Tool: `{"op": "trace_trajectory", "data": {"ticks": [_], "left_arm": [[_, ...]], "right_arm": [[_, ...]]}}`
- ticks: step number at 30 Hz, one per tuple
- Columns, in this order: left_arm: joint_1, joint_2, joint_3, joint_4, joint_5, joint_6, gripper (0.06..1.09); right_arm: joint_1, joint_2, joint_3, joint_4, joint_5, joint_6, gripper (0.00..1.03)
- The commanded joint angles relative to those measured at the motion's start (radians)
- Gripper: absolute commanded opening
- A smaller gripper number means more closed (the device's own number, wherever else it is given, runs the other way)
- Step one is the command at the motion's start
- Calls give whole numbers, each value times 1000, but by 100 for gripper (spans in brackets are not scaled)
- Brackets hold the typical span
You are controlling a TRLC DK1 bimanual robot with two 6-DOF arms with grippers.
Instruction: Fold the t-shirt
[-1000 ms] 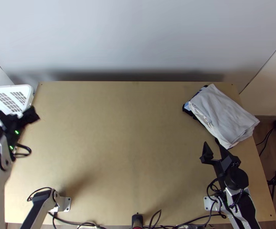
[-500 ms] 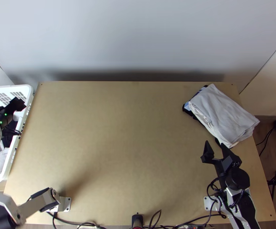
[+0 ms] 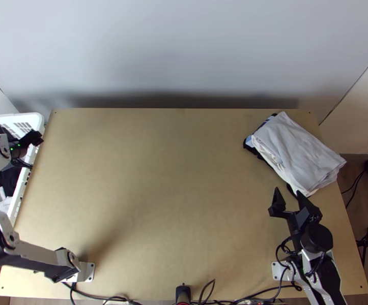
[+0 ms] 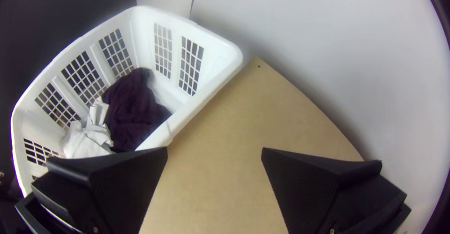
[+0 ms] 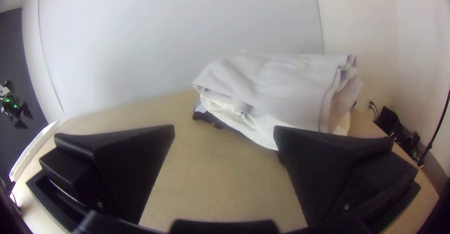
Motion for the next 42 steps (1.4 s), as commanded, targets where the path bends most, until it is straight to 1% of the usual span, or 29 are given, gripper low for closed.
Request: {"op": "trace_trajectory", "data": {"ticks": [1, 5, 8, 10, 12, 19, 23, 29, 33, 42], "left_arm": [[-6, 138, 18, 50, -3, 19, 103], [17, 208, 28, 54, -12, 26, 103], [73, 253, 35, 76, -39, 33, 103], [117, 277, 46, 111, -78, 48, 103], [174, 299, 63, 163, -96, 63, 103], [353, 383, 216, 176, -99, 94, 103], [455, 503, 307, 174, -101, 117, 103], [554, 684, 433, 99, -101, 134, 103], [567, 787, 499, -4, -101, 146, 103], [548, 900, 540, -24, -99, 177, 103]], "right_arm": [[-24, 4, 0, -12, 3, -2, 98], [-24, 9, -1, -15, 3, -9, 98], [-28, 18, -1, -15, 3, -9, 98], [-36, 27, -1, -15, 3, -9, 98], [-41, 32, -1, -13, 3, -9, 98], [-44, 49, 0, -12, 3, -9, 98], [-45, 61, 0, -6, 3, -9, 98], [-67, 65, -1, 8, 3, -12, 98], [-68, 70, 0, 14, 3, -18, 98], [-96, 81, 0, 30, 4, -30, 98]]}}
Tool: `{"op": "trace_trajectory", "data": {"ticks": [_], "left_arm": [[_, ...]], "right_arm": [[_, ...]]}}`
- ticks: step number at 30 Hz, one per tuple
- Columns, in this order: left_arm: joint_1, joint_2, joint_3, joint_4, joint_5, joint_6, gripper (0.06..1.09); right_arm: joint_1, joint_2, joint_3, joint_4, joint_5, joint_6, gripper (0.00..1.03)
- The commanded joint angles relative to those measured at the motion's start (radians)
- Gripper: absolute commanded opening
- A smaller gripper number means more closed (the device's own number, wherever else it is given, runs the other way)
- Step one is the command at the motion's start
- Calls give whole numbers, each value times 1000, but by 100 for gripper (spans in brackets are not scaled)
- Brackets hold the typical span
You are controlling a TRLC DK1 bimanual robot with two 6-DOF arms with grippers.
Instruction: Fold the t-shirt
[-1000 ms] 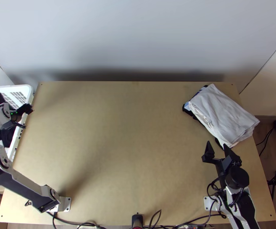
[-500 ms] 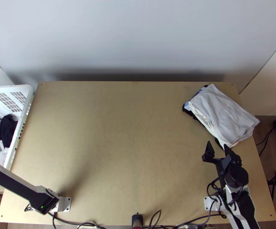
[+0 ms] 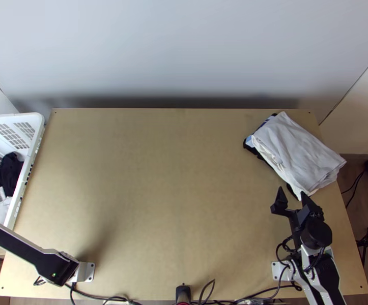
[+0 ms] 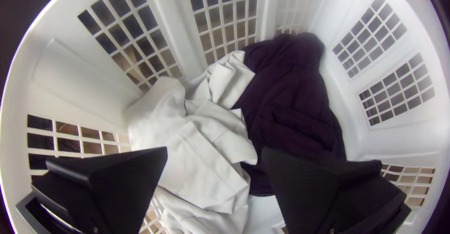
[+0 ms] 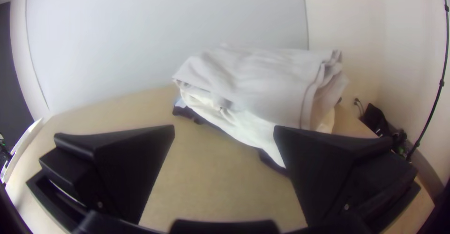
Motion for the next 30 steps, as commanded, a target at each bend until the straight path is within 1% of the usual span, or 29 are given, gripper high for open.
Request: {"op": "trace_trajectory", "data": {"ticks": [1, 7, 23, 24, 25, 26, 27, 28, 30], "left_arm": [[2, 116, 67, -28, 1, 25, 103], [5, 211, 119, -18, 0, 80, 103], [5, 344, 195, 15, 0, 77, 102], [5, 347, 199, 15, 0, 85, 95], [5, 349, 199, 20, -2, 91, 78], [7, 349, 200, 32, 0, 100, 50], [8, 347, 202, 46, 0, 109, 15], [10, 346, 208, 46, 1, 117, 10], [8, 320, 209, 23, 8, 125, 9]], "right_arm": [[-16, 6, 1, 6, 1, -7, 98], [-31, 8, 2, 9, 1, -14, 98], [-33, 8, 2, 11, 1, -19, 98], [-34, 8, 2, 11, 1, -19, 98], [-34, 8, 2, 11, 1, -19, 98], [-34, 8, 2, 11, 1, -19, 98], [-34, 8, 2, 11, 1, -19, 98], [-34, 8, 2, 11, 1, -19, 98], [-34, 8, 2, 12, 1, -21, 98]]}}
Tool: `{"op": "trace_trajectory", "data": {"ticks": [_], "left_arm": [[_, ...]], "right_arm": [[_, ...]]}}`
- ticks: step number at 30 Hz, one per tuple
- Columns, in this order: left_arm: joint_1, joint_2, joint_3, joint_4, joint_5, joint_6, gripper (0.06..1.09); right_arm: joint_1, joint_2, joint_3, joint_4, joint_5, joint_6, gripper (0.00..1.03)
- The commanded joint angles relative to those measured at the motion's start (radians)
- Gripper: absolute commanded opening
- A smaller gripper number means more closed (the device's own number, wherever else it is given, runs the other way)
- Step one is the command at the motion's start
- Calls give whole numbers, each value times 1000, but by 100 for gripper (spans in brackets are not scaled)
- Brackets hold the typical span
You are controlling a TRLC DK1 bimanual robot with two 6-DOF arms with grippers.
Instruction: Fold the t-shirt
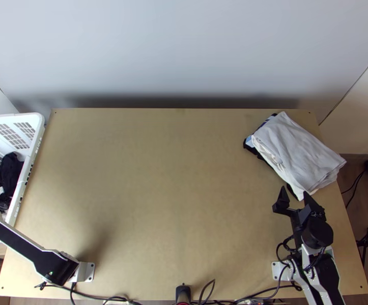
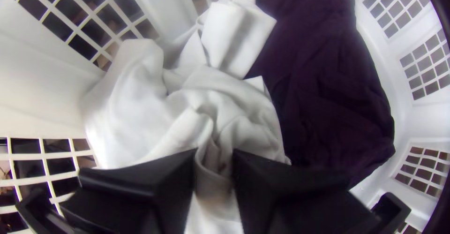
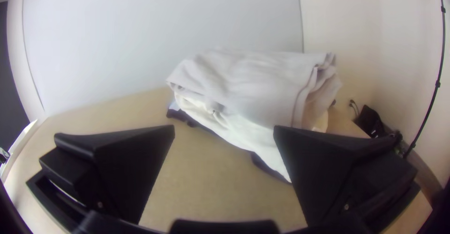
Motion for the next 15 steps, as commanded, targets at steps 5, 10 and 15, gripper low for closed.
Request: {"op": "trace_trajectory", "data": {"ticks": [5, 10, 15], "left_arm": [[-13, -228, -14, -129, 126, -22, 9], [-38, -629, -95, -192, 350, -122, 9], [-90, -954, -90, -196, 489, -228, 9]], "right_arm": [[-2, -7, 0, 1, 1, -3, 98], [-7, -14, 0, 1, 1, -1, 98], [-9, -21, 0, 1, 1, -1, 98]]}}
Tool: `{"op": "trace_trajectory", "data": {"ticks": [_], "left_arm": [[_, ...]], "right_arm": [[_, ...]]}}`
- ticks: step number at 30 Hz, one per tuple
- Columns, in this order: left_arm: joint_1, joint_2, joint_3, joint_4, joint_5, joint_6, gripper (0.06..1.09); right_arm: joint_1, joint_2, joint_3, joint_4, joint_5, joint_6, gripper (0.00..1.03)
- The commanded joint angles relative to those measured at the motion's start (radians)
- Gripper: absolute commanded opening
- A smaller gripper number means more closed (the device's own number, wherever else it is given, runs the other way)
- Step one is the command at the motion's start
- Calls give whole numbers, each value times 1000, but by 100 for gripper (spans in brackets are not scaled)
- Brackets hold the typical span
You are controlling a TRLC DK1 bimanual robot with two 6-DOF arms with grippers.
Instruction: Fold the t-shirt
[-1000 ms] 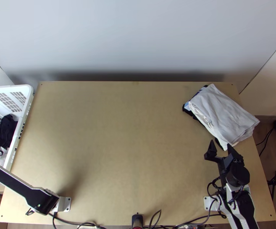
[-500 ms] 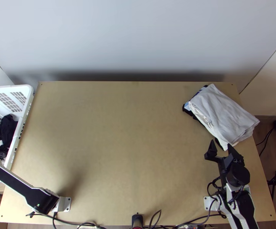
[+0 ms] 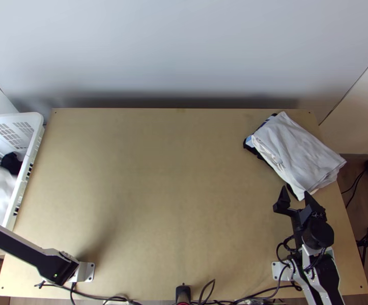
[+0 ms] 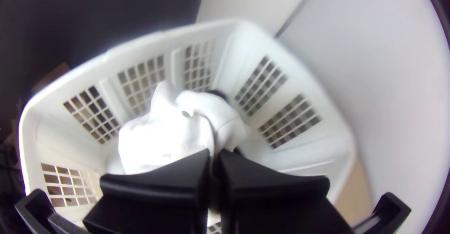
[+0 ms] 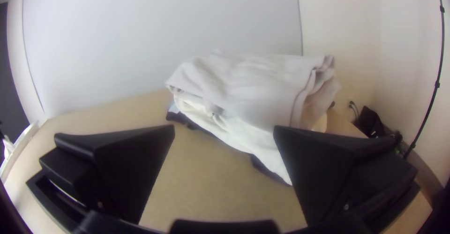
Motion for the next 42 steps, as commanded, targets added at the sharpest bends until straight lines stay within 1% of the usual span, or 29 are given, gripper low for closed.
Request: {"op": "trace_trajectory", "data": {"ticks": [1, 3, 5, 10, 13, 17, 21, 23, 26, 30, 32, 37, 42], "left_arm": [[-65, -438, -22, -37, 213, -135, 9], [-108, -518, -29, -64, 270, -149, 9], [-168, -604, -61, -98, 307, -149, 9], [-375, -823, -227, -97, 313, -157, 9], [-529, -912, -323, -95, 313, -189, 9], [-794, -1021, -464, -63, 285, -207, 9], [-1095, -1080, -572, 11, 198, -226, 9], [-1231, -1080, -604, 51, 147, -249, 9], [-1404, -1058, -656, 111, 100, -284, 9], [-1619, -995, -716, 206, 15, -299, 9], [-1696, -949, -742, 256, -8, -299, 9], [-1808, -810, -771, 351, -18, -298, 9], [-1889, -636, -776, 445, -18, -299, 9]], "right_arm": [[-3, -12, 0, 0, 0, 2, 98], [-5, -21, 0, 0, 0, 2, 98], [-5, -29, 0, 0, 0, 2, 98], [0, -73, 0, 0, 0, 2, 98], [3, -73, 0, 0, 0, -3, 98], [24, -75, 2, 9, -1, -15, 98], [43, -75, 29, 34, -32, -48, 98], [52, -72, 48, 40, -44, -60, 98], [77, -41, 91, 43, -47, -83, 98], [124, 51, 186, 46, -56, -94, 98], [144, 114, 240, 49, -64, -94, 98], [210, 343, 419, 37, -78, -94, 98], [239, 579, 603, 32, -85, -74, 98]]}}
